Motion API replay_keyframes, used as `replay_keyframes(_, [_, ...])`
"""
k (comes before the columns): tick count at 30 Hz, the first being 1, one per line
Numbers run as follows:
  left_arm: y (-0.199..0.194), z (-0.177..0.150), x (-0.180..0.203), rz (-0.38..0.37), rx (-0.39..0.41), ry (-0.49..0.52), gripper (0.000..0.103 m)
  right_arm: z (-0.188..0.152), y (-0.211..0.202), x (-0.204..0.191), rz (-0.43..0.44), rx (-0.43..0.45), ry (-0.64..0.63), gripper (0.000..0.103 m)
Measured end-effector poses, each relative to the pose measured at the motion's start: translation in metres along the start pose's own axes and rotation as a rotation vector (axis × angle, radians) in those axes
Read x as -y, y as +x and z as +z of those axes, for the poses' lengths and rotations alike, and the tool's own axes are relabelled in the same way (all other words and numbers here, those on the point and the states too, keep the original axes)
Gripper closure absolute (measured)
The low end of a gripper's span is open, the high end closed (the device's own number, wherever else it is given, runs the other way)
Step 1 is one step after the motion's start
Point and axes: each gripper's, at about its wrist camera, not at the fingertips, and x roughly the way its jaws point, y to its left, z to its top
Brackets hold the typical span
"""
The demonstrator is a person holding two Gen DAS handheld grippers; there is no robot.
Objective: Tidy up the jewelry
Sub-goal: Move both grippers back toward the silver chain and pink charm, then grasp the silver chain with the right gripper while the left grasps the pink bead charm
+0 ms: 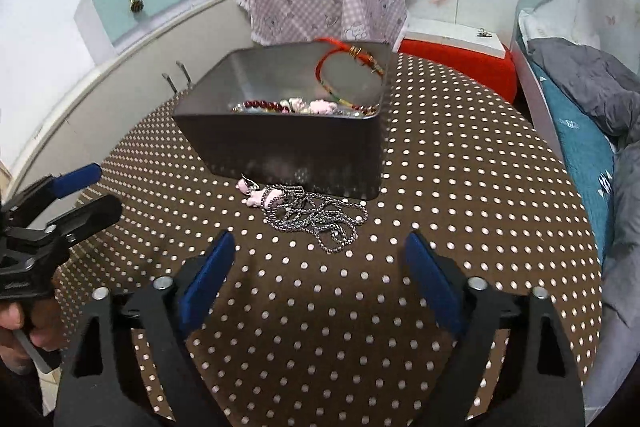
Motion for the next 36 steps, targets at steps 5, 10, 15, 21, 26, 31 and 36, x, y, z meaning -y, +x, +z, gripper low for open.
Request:
replay_keyframes(5, [0.006,0.000,0.006,0.001,-0.015,0.007,0.012,0.009,0.020,-0.006,0.007,-0.025,-0.045,0.039])
replay_keyframes(10, [0.013,0.002,0.011,0.007,-0.032,0.014,0.012,0.009,0.028,-0.013,-0.043,-0.023,-0.105,0.063])
replay_keyframes(15, [0.026,0.005,0.025,0.005,-0.055,0.020,0.012,-0.001,0.016,0.007,-0.036,-0.005,-0.054,0.085])
replay_keyframes(21, [0.058,0.010,0.055,0.015,-0.108,0.073,0.012,-0.014,0.001,0.023,-0.026,0.003,-0.019,0.085])
replay_keyframes(26, [0.086,0.018,0.063,0.041,-0.161,0.060,0.012,-0.017,-0.003,0.025,-0.005,0.011,-0.024,0.084])
replay_keyframes(31, [0.094,0.026,0.060,0.052,-0.165,0.064,0.012,-0.016,-0.002,0.024,-0.003,0.010,-0.040,0.082])
replay_keyframes(36, [0.095,0.027,0.058,0.051,-0.170,0.078,0.012,-0.018,-0.001,0.020,-0.006,0.007,-0.061,0.079])
